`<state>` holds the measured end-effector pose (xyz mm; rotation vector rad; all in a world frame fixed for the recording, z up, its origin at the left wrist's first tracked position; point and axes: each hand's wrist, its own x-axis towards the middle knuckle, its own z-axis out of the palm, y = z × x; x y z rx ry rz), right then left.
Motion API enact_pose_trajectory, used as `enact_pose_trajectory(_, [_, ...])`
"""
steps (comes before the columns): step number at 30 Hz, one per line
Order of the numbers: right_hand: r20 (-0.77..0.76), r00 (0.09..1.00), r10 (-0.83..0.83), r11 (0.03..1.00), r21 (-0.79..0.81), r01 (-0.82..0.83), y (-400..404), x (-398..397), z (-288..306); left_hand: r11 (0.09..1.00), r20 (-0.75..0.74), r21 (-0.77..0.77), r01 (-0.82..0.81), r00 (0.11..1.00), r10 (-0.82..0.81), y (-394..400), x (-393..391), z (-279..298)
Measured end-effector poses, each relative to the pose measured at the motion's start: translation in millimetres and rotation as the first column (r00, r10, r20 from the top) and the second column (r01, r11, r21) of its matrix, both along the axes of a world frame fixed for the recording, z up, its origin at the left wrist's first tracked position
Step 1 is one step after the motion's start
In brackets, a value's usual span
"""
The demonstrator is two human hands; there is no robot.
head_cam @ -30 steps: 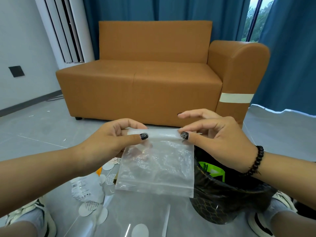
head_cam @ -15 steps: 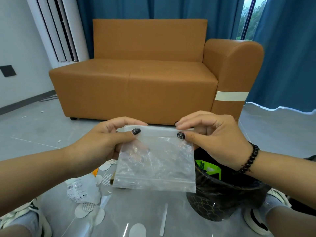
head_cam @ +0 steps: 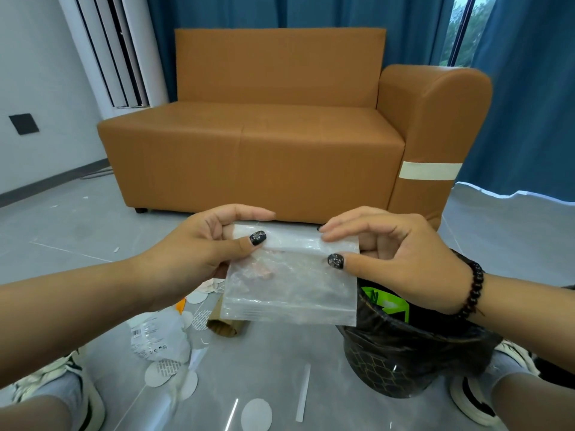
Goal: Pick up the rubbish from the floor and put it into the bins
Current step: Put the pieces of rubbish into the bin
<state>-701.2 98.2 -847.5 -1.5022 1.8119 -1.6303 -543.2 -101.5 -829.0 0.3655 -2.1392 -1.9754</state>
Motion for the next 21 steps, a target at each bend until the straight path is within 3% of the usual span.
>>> enact_pose_trajectory(4, [0.136, 0.989, -0.050, 0.998, 0.053, 0.043, -2.4, 0.3, 2.3, 0.999, 0.001, -0.048, 0.005, 1.000, -0.005, 0.6, -1.2, -2.3])
enact_pose_trajectory(8, [0.006, 0.993, -0.119, 0.988, 0.096, 0.118, -0.3, 1.7, 4.9, 0.991, 0.001, -0.126, 0.033, 0.999, -0.033, 1.9, -1.1, -2.8])
enact_pose_trajectory(12, [-0.048, 0.989, -0.141, 0.990, 0.007, 0.142, -2.2, -0.4, 3.2, 0.995, 0.029, -0.061, 0.082, 0.996, -0.080, 1.4, -0.8, -4.4])
enact_pose_trajectory(17, [0.012, 0.998, -0.056, 0.997, -0.042, 0.057, -2.5, -0.9, 2.0, 0.996, 0.051, -0.040, 0.083, 0.995, -0.081, 1.5, -3.0, -9.0])
enact_pose_trajectory(21, [-0.007, 0.999, -0.049, 0.997, 0.064, 0.050, -0.7, -1.5, 1.2, 0.995, 0.019, -0.097, 0.036, 0.999, -0.035, 4.1, -3.4, -7.4])
